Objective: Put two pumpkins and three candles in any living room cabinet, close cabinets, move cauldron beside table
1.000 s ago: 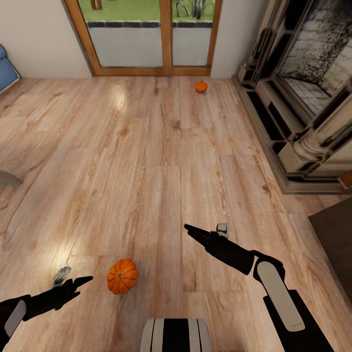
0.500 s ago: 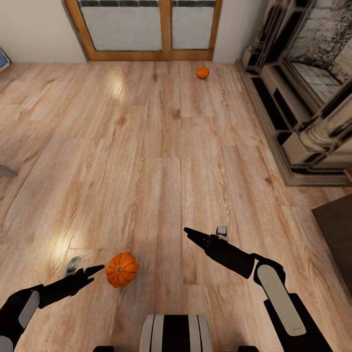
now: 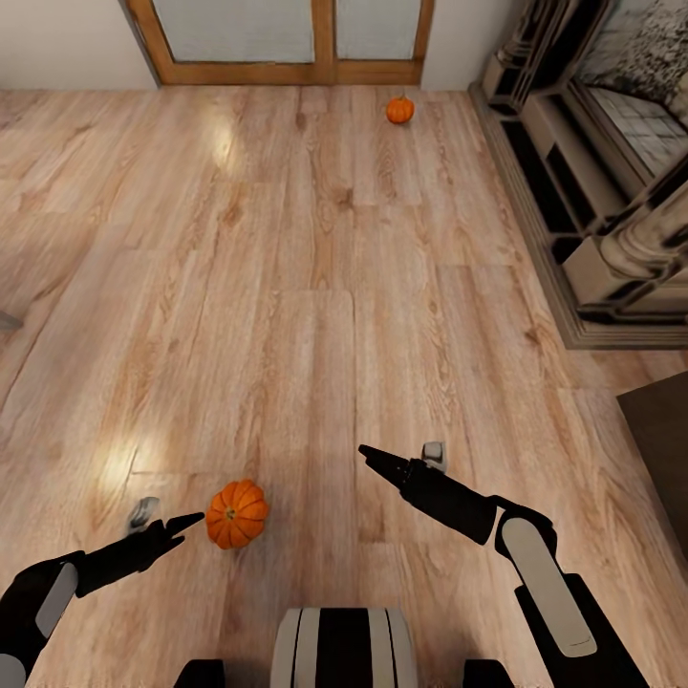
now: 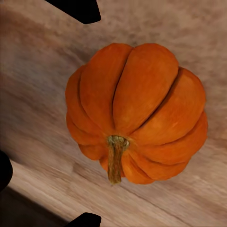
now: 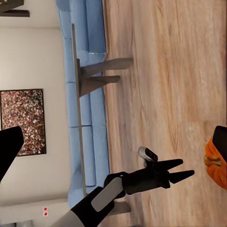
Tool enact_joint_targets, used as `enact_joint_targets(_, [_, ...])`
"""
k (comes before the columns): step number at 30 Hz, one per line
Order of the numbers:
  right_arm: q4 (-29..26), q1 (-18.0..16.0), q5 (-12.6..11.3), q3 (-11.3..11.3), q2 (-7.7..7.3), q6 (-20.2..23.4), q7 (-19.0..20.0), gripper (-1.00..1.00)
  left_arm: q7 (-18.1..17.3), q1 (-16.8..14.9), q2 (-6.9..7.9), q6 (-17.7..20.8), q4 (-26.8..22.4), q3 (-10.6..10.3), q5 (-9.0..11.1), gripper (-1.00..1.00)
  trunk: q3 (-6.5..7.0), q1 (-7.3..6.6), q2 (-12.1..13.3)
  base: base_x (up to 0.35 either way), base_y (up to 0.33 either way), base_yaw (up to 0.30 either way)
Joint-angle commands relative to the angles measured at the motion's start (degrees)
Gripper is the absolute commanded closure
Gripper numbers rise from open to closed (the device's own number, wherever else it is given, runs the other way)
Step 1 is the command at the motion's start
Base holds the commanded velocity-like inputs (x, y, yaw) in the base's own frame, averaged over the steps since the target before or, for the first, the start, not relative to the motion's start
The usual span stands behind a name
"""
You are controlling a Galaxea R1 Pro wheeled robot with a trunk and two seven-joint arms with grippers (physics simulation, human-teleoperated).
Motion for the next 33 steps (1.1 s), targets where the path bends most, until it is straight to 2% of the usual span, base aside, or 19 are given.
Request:
enact_joint_targets(1, [0.0, 0.0, 0.0, 0.0, 0.0, 0.0, 0.0, -1.0, 0.0, 0.0, 0.0, 0.0, 0.0, 0.0, 0.0, -1.0, -0.23, 0.02, 0.0, 0.0, 0.0, 0.0])
enact_joint_targets(8, [0.0, 0.0, 0.0, -0.4, -0.14, 0.1, 0.2, -1.0, 0.0, 0.0, -0.01, -0.4, 0.0, 0.0, 0.0, -1.0, -1.78, 0.2, -0.1, 0.0, 0.0, 0.0])
enact_joint_targets(10, [0.0, 0.0, -0.3, -1.1, -0.75, 0.4, 0.5, -1.0, 0.0, 0.0, -0.01, -0.4, 0.0, 0.0, 0.0, -1.0, -2.22, 0.25, -0.1, 0.0, 0.0, 0.0])
enact_joint_targets(11, [0.1, 0.0, -0.5, -2.2, -1.45, 0.6, 0.9, -1.0, 0.0, 0.0, 0.0, -0.4, 0.0, 0.0, 0.0, -1.0, -2.44, 0.28, -0.1, 0.0, 0.0, 0.0])
enact_joint_targets(13, [0.8, 0.2, -0.7, -5.7, -4.13, 0.8, 4.1, -1.0, 0.0, 0.0, 0.0, -0.4, 0.0, 0.0, 0.0, -1.0, -2.89, 0.33, -0.2, 0.0, 0.0, 0.0])
enact_joint_targets(15, [3.5, 0.3, -0.7, -8.5, -6.82, 0.7, 10.5, -1.0, 0.0, 0.0, 0.0, -0.4, 0.0, 0.0, 0.0, -1.0, -3.33, 0.38, -0.2, 0.0, 0.0, 0.0])
enact_joint_targets(16, [5.4, 0.3, -0.5, -9.4, -7.65, 0.6, 14.1, -1.0, 0.0, 0.0, 0.0, -0.4, 0.0, 0.0, 0.0, -1.0, -3.55, 0.41, -0.2, 0.0, 0.0, 0.0])
enact_joint_targets(18, [8.3, 0.3, -0.3, -10.2, -8.37, 0.4, 18.5, -1.0, 0.0, 0.0, 0.0, -0.4, 0.0, 0.0, 0.1, -1.0, -4.0, 0.46, -0.2, 0.0, 0.0, 0.0])
enact_joint_targets(19, [9.8, 0.3, -0.2, -10.6, -8.61, 0.3, 20.3, -1.0, 0.0, 0.0, 0.0, -0.4, 0.0, 0.0, 0.2, -1.0, -4.22, 0.49, -0.3, 0.0, 0.0, 0.0])
enact_joint_targets(23, [12.1, 0.3, 0.0, -11.0, -8.65, 0.1, 22.7, -1.0, 0.0, 0.0, 0.0, -0.4, 0.0, 0.1, 0.3, -1.0, -5.1, 0.59, -0.3, 0.0, 0.0, 0.0])
enact_joint_targets(26, [12.6, 0.4, 0.1, -10.8, -8.54, -0.1, 23.1, -1.0, 0.0, 0.0, 0.0, -0.5, 0.0, 0.3, 0.4, -1.0, -5.77, 0.67, -0.3, 0.0, 0.0, 0.0])
enact_joint_targets(33, [12.6, 0.4, 0.1, -10.7, -8.42, -0.2, 22.8, -1.0, 0.1, 0.0, 0.0, -0.3, 0.0, 0.3, 0.4, -1.0, -5.77, 0.67, -0.3, 0.029, -0.016, 0.0])
